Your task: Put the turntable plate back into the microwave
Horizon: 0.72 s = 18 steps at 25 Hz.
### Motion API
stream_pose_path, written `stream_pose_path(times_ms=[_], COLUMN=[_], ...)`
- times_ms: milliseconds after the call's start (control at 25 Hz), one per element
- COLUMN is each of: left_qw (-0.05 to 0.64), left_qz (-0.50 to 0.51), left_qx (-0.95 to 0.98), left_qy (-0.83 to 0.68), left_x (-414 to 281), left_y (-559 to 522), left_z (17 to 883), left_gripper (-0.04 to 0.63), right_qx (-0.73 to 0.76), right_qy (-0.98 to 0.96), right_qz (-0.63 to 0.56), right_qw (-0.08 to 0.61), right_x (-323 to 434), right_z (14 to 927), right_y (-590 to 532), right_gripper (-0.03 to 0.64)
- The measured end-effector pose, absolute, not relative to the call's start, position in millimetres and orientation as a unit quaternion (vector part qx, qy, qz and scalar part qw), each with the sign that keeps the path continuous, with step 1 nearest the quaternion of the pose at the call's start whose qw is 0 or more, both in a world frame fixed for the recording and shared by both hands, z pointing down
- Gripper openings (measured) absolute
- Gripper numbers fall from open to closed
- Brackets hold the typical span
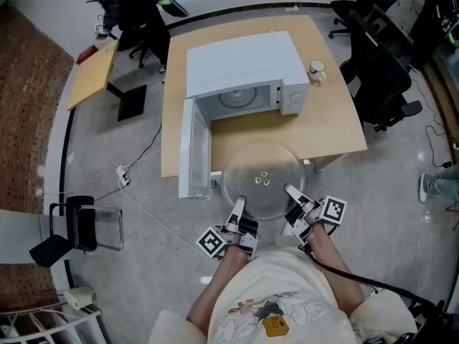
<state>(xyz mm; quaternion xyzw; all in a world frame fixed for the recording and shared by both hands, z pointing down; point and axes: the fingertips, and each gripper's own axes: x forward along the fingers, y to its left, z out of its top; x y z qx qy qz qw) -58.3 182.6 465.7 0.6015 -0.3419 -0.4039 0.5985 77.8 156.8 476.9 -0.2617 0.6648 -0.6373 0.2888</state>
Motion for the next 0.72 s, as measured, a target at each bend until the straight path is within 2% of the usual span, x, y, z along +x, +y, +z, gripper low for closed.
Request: stream_pose_path(times_ms=[720], left_qw=[0.595], left_qz=[-0.405], left_qx=[0.604], left_qy=[-0.343], left_x=[-70], left_y=[192], left_z=[460], left_gripper=[0.032], right_qx=[-0.26], right_qy=[0.675], right_qz=[-0.628], right_qw=[0.288], right_x=[65], right_z=[465], right_y=[165], right_gripper=[0.041])
